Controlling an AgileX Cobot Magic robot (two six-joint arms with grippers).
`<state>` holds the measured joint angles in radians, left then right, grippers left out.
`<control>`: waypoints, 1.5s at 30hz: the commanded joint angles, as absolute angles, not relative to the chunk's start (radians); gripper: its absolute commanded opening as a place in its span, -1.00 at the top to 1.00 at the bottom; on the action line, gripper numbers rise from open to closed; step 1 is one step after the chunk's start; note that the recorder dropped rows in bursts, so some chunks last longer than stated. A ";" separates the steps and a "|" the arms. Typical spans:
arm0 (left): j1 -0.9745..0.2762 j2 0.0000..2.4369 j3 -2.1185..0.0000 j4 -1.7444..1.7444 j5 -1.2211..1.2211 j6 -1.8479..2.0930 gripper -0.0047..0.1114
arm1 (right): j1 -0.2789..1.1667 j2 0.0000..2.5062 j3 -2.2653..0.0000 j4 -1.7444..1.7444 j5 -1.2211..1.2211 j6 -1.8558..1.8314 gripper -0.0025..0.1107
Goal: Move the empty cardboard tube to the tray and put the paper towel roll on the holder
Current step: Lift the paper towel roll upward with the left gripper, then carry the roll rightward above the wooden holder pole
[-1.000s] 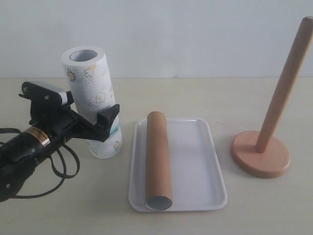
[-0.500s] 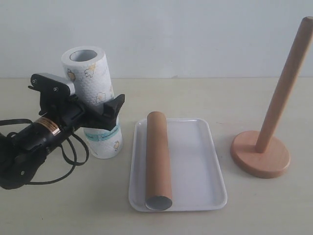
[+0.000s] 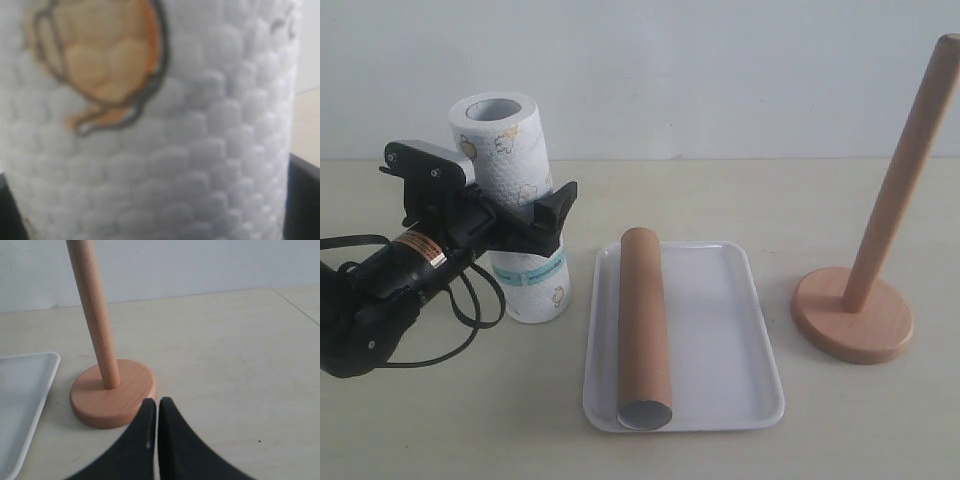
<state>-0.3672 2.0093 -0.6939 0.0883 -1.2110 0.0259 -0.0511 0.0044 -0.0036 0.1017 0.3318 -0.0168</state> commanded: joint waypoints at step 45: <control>-0.371 1.612 -0.698 0.034 -0.972 0.147 0.85 | -0.049 0.000 0.000 0.098 0.303 -0.018 0.93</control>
<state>-0.3672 1.7290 -0.6958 0.0577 -1.0875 0.1294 -0.0511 0.0044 0.0004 0.1035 0.3161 -0.0150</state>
